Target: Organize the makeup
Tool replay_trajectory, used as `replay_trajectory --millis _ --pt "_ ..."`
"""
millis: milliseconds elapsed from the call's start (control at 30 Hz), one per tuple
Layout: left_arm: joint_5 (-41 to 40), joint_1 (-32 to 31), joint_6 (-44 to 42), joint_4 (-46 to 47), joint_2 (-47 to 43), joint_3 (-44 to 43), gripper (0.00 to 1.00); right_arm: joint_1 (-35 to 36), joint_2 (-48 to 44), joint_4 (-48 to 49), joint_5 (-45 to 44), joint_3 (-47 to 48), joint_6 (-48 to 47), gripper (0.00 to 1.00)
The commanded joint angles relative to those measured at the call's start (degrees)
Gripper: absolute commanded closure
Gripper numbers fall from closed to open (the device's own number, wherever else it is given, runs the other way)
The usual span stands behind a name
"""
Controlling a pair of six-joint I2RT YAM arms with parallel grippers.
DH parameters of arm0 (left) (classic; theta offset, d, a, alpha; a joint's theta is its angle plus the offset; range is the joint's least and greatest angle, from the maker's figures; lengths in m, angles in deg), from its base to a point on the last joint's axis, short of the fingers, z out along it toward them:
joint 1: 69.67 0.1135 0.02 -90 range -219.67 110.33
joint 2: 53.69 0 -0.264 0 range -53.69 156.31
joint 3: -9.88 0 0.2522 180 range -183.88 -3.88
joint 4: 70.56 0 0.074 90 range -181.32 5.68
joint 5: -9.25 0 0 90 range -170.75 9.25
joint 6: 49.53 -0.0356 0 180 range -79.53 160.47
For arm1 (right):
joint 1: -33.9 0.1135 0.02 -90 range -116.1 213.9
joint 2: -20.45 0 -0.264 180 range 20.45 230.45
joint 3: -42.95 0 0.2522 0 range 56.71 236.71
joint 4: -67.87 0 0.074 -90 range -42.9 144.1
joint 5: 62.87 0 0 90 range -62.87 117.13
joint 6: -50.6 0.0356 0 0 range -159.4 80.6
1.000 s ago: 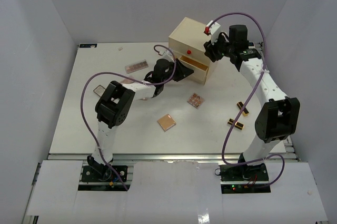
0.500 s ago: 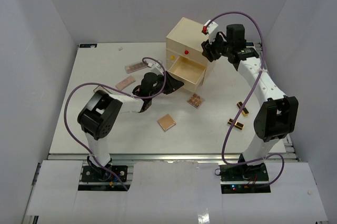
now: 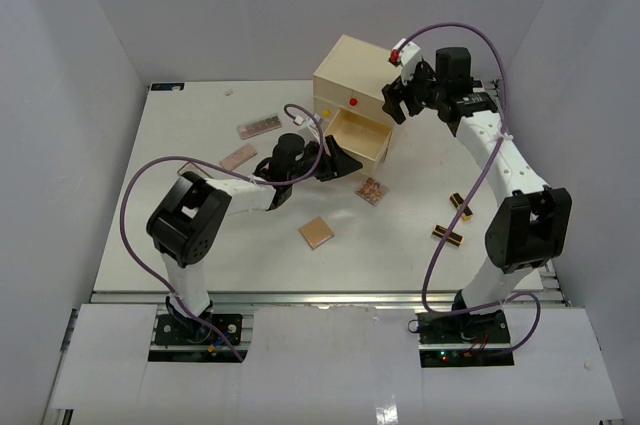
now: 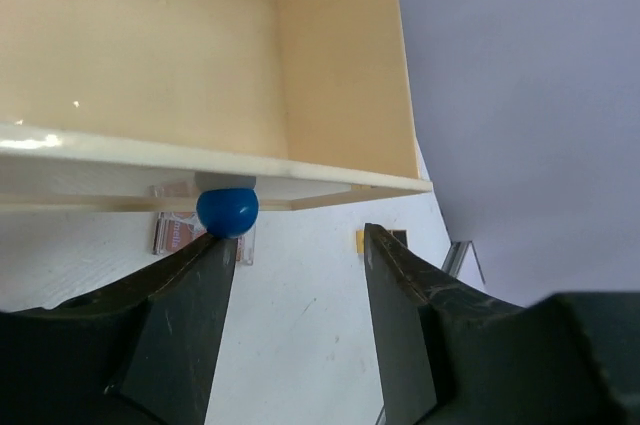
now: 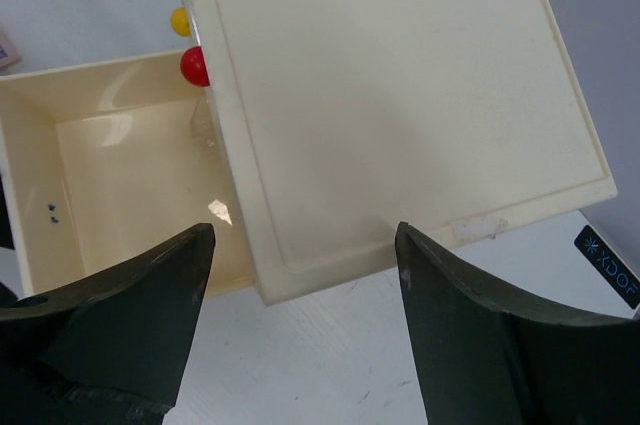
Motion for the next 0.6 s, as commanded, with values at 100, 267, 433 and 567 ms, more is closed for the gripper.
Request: replay_trajectory --millis 100,267,433,567 --pt "2.47 -0.1 -6.24 -2.32 -6.63 -1.89 0.27 -2.37 -14.17 -3.19 5.73 -3.4 2.7 0.16" --pt "2.19 0.31 -8.56 -3.88 -11.69 0.99 0.25 -4.88 -18.44 -6.09 10.4 -8.7 0.86 0.15" --pt "1.27 0.86 -12.49 -6.99 -17.43 5.75 0.22 -8.32 -21.44 -9.76 12.54 -16.09 -2.01 0.15" --pt "-0.48 1.5 -16.66 -11.54 -24.14 9.05 0.22 -11.47 -23.47 -12.75 11.81 -21.13 -4.9 0.15"
